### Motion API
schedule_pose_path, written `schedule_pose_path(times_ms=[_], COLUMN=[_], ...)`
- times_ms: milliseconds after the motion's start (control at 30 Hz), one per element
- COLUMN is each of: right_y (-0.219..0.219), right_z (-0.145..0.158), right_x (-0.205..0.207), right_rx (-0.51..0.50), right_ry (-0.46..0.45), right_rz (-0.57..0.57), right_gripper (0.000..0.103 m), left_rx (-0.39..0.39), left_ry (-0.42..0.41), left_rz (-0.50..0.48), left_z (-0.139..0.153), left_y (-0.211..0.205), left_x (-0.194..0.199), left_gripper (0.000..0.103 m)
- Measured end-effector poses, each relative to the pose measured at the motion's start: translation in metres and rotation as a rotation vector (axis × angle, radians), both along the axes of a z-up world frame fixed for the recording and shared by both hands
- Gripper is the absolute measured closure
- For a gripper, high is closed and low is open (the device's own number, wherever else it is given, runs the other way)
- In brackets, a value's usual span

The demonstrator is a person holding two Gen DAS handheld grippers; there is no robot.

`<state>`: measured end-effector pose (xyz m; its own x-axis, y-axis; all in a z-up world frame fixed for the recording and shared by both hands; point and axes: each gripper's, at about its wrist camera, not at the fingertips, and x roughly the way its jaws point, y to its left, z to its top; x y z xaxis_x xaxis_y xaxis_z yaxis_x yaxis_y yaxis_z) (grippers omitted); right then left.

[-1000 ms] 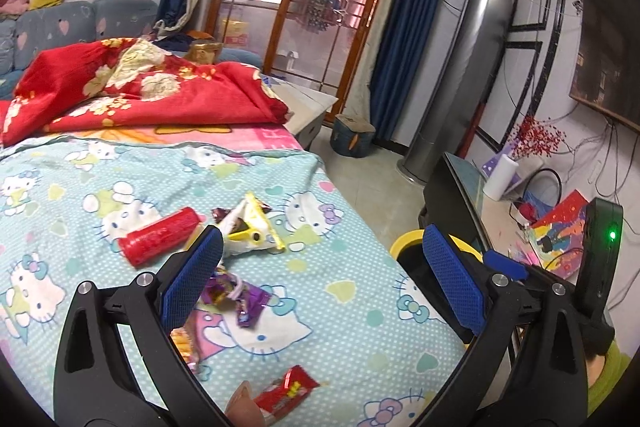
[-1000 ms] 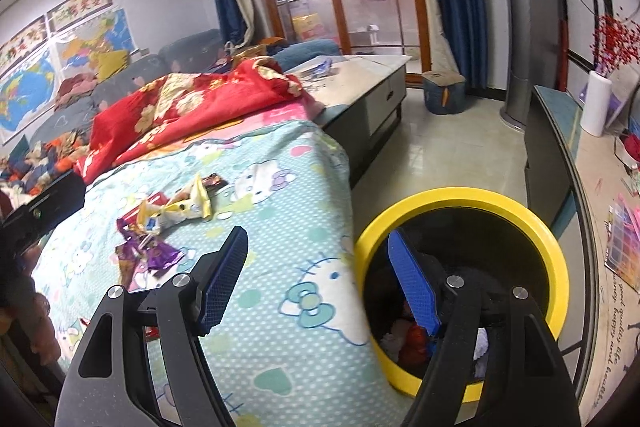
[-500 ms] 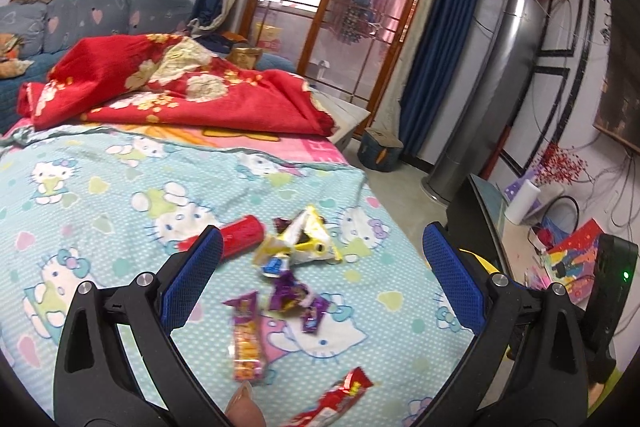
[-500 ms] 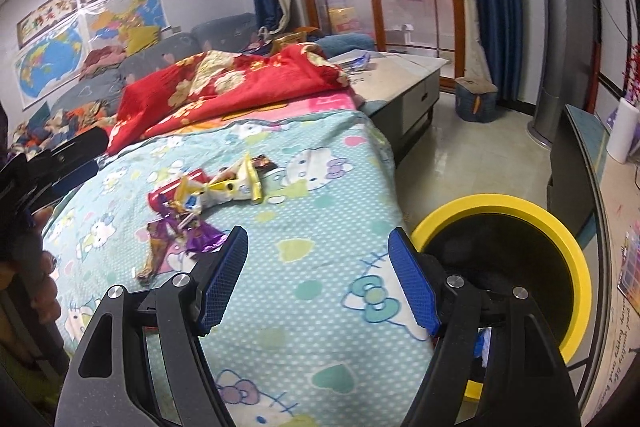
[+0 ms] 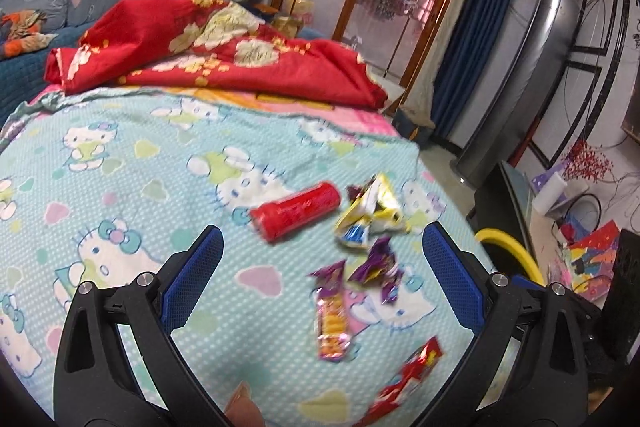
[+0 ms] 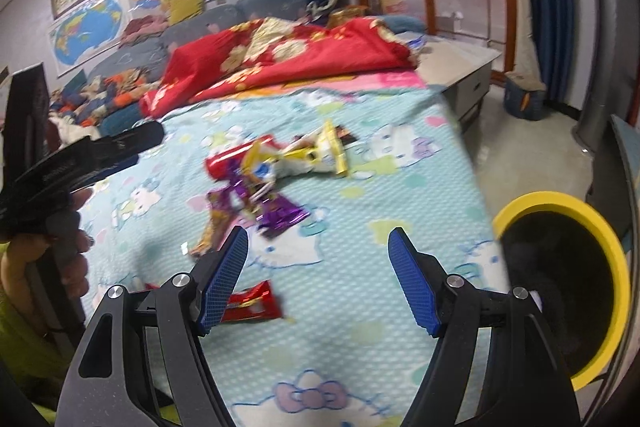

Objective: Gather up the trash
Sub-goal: 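Move both tools back to the remaining wrappers on the bed, then grasp the red snack wrapper with right tool while left grasps the purple snack packet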

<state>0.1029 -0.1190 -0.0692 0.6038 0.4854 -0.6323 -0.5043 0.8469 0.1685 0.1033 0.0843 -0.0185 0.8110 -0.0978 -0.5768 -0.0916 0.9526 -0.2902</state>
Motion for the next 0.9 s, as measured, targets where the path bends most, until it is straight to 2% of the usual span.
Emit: schedule_pose_path(times_ms=[100, 200, 400, 600, 700, 767, 900], right_y=[0.013, 0.020, 0.028, 0.030, 0.031, 0.031, 0.030], right_z=[-0.008, -0.015, -0.033, -0.050, -0.052, -0.053, -0.054], right_x=[-0.004, -0.004, -0.003, 0.000, 0.000, 0.000, 0.000], right_rx=[-0.011, -0.015, -0.027, -0.010, -0.008, -0.005, 0.001], right_ry=[0.031, 0.075, 0.146, 0.220, 0.225, 0.229, 0.232], right_rz=[0.045, 0.077, 0.109, 0.135, 0.142, 0.144, 0.147], right_gripper=[0.034, 0.041, 0.050, 0.066, 0.072, 0.079, 0.084], left_rx=[-0.011, -0.039, -0.065, -0.064, -0.056, -0.048, -0.019], left_ry=[0.034, 0.069, 0.131, 0.184, 0.205, 0.217, 0.215], left_rz=[-0.021, -0.042, -0.110, -0.152, -0.162, -0.166, -0.168], left_z=[-0.010, -0.020, -0.039, -0.056, -0.063, -0.068, -0.071], left_y=[0.003, 0.005, -0.005, -0.017, -0.023, -0.026, -0.030], left_x=[0.001, 0.003, 0.010, 0.016, 0.019, 0.020, 0.021], left_gripper=[0.024, 0.037, 0.051, 0.054, 0.056, 0.058, 0.059])
